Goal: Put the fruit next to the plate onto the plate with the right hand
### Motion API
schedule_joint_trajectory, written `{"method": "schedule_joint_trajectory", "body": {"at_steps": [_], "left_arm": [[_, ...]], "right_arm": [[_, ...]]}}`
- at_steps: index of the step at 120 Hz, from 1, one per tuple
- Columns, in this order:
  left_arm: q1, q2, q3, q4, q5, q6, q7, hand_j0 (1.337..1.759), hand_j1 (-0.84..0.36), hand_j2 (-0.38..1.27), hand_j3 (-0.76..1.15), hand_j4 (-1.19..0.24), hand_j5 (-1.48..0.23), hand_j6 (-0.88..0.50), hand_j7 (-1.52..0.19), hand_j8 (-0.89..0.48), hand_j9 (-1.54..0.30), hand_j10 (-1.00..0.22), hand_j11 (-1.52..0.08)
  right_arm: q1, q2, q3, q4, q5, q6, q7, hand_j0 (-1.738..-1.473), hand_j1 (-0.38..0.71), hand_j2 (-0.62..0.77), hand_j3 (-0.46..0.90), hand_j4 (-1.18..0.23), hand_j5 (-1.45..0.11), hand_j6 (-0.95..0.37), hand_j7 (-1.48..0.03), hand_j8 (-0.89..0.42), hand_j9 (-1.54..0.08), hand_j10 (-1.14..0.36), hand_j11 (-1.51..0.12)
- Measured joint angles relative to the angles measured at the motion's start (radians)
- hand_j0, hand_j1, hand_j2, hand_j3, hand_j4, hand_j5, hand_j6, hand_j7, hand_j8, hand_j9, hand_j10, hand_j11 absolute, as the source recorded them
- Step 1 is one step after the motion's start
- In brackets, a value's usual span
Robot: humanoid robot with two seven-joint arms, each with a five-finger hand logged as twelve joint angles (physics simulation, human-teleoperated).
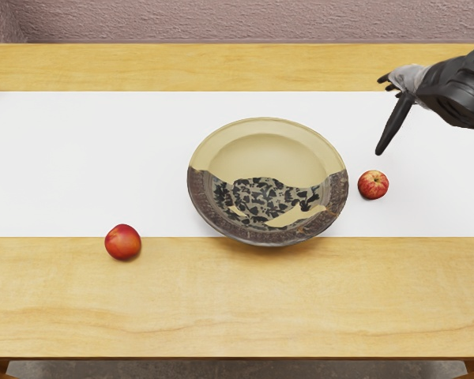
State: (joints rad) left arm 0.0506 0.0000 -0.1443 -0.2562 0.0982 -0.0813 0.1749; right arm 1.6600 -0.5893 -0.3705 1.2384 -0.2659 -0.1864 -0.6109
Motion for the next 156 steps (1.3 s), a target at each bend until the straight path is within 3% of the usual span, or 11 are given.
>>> {"method": "schedule_joint_trajectory", "body": {"at_steps": [18,69,110,156], "left_arm": [[0.000,0.000,0.000,0.000,0.000,0.000,0.000,1.658,0.34,0.00,0.00,-0.01,-0.01,-0.01,-0.01,-0.01,-0.01,-0.01,-0.01],[0.000,0.000,0.000,0.000,0.000,0.000,0.000,1.658,0.34,0.00,0.00,-0.01,-0.01,-0.01,-0.01,-0.01,-0.01,-0.01,-0.01],[0.000,0.000,0.000,0.000,0.000,0.000,0.000,1.658,0.34,0.00,0.00,-0.01,-0.01,-0.01,-0.01,-0.01,-0.01,-0.01,-0.01],[0.000,0.000,0.000,0.000,0.000,0.000,0.000,1.658,0.34,0.00,0.00,-0.01,-0.01,-0.01,-0.01,-0.01,-0.01,-0.01,-0.01]], "right_arm": [[-0.009,0.112,-0.082,0.017,-0.009,-0.174,0.000,-1.658,-0.32,0.00,0.00,-0.03,-0.03,-0.03,-0.03,-0.03,-0.03,-0.02,-0.03],[-0.116,0.211,-0.219,0.024,-0.013,-0.316,0.000,-1.658,-0.23,-0.02,0.00,-0.10,-0.13,-0.11,-0.13,-0.10,-0.13,-0.10,-0.13],[-0.150,0.222,-0.241,0.022,-0.012,-0.358,0.000,-1.658,-0.11,-0.04,0.00,-0.20,-0.26,-0.20,-0.26,-0.20,-0.26,-0.20,-0.26],[-0.172,0.227,-0.237,0.014,-0.012,-0.360,0.000,-1.658,-0.09,-0.04,0.00,-0.22,-0.28,-0.22,-0.28,-0.22,-0.28,-0.22,-0.28]]}}
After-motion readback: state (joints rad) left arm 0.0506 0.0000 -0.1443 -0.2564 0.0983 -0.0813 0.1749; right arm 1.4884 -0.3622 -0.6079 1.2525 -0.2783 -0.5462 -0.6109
